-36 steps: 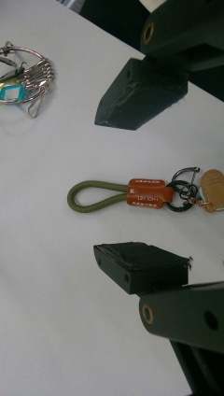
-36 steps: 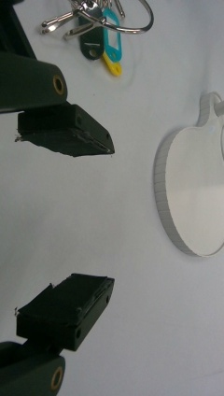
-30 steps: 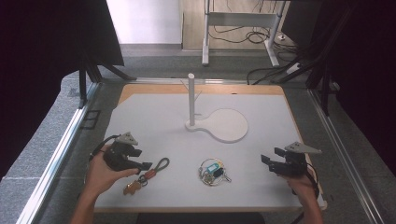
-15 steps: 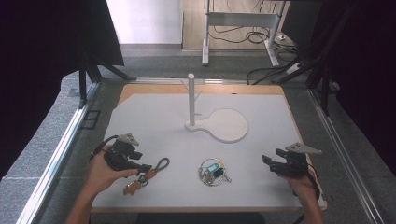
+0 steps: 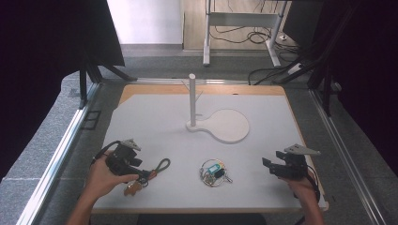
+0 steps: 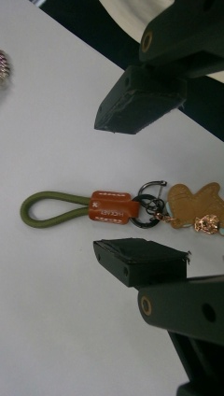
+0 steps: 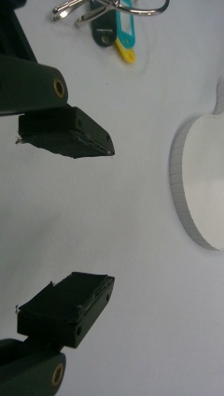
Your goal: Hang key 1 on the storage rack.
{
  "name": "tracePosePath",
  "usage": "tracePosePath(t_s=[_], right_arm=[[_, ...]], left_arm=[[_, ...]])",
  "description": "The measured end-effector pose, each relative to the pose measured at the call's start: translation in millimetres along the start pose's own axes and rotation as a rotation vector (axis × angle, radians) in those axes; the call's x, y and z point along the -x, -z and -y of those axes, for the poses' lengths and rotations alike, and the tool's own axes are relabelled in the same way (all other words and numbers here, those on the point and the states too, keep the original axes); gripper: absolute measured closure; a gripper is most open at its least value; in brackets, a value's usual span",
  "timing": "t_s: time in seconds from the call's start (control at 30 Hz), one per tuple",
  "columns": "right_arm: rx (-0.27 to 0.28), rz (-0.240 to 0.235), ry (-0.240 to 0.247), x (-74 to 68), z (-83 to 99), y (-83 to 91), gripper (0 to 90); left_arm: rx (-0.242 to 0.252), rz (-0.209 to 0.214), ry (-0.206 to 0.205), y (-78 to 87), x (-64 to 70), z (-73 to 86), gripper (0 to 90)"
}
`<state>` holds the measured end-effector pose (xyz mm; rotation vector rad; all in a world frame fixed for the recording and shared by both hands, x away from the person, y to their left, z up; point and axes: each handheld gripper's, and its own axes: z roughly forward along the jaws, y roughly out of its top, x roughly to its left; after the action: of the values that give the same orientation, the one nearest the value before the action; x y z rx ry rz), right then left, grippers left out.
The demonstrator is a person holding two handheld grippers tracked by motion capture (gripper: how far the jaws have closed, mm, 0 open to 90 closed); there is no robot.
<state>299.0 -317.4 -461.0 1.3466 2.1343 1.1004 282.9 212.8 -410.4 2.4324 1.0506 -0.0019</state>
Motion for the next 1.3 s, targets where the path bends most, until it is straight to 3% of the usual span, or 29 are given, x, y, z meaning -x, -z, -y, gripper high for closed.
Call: tracePosePath(t_s=[0.4, 0.67, 0.9, 1.3], right_arm=[[0.011, -0.007, 0.017, -3.1, -0.9, -0.1, 31.7], [-0.002, -0.001, 0.022, -4.9, -0.4, -2.3, 31.8], [-0.010, 0.006, 0.033, -6.8, -0.2, -4.1, 31.7], [-0.030, 0.013, 0.038, -7.8, 0.6, -6.9, 31.8]], left_arm=[[-0.099, -0.042, -0.019, -24.2, 4.6, -8.3, 40.8], [-0.159, -0.054, -0.018, -40.2, -1.2, -15.1, 44.3], [-0.194, -0.050, -0.014, -50.5, -8.5, -14.0, 48.3], [-0.232, -0.075, -0.046, -61.4, -5.6, -16.2, 55.4]])
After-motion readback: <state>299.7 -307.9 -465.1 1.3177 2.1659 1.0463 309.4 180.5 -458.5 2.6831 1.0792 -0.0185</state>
